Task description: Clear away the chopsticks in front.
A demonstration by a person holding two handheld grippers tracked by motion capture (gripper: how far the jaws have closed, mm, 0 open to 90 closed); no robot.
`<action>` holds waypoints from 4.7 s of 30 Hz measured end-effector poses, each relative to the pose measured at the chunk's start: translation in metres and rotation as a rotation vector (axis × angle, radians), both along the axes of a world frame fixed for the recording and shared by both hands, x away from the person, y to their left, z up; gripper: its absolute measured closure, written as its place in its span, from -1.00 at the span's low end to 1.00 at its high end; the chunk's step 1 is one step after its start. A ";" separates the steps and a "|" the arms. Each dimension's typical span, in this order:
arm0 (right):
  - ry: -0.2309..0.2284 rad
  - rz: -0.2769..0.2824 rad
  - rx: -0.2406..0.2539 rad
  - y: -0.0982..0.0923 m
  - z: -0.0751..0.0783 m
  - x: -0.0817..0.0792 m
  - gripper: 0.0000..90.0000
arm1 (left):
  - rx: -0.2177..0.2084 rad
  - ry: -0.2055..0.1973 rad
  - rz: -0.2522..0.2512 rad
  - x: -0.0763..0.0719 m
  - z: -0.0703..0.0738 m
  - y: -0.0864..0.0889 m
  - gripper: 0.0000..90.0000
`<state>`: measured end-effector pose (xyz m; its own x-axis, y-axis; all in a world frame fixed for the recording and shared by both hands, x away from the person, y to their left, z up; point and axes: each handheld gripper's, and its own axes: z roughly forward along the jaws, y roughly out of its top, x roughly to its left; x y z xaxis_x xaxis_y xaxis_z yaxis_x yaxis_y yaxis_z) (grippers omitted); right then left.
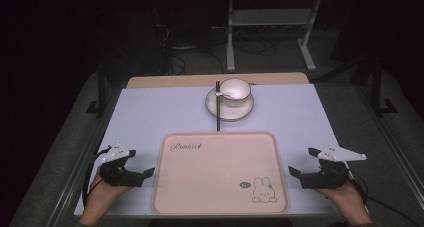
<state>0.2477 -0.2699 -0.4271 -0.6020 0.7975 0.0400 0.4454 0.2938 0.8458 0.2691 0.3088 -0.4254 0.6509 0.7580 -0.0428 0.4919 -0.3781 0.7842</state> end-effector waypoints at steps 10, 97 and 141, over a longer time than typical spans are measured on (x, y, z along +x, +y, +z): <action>0.017 -0.013 0.009 -0.002 0.000 0.001 -0.93 | -0.005 0.005 -0.030 0.012 0.007 -0.012 -0.96; 0.041 -0.002 0.007 -0.003 -0.002 0.003 -0.92 | 0.083 0.152 -0.060 0.215 0.010 -0.219 0.13; 0.039 0.015 0.002 -0.004 -0.002 0.002 -0.92 | 0.093 0.126 0.086 0.267 0.000 -0.218 0.72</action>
